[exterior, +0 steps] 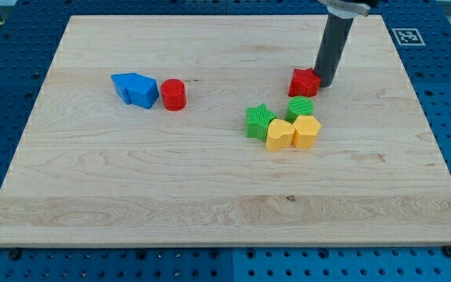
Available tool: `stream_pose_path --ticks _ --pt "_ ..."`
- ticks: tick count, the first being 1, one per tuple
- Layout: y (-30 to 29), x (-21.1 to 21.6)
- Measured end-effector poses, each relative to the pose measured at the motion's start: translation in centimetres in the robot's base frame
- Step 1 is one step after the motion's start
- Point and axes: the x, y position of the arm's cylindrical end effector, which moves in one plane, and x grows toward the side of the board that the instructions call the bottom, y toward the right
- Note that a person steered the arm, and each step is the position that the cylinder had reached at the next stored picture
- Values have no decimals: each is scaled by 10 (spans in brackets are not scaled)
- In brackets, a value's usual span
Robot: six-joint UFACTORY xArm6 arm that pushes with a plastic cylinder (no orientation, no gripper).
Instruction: Move red star to red circle
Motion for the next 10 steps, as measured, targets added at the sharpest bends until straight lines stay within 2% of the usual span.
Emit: stream_pose_path --ticks 2,6,10 --pt "27 9" --pt "-109 9" --pt "-108 47"
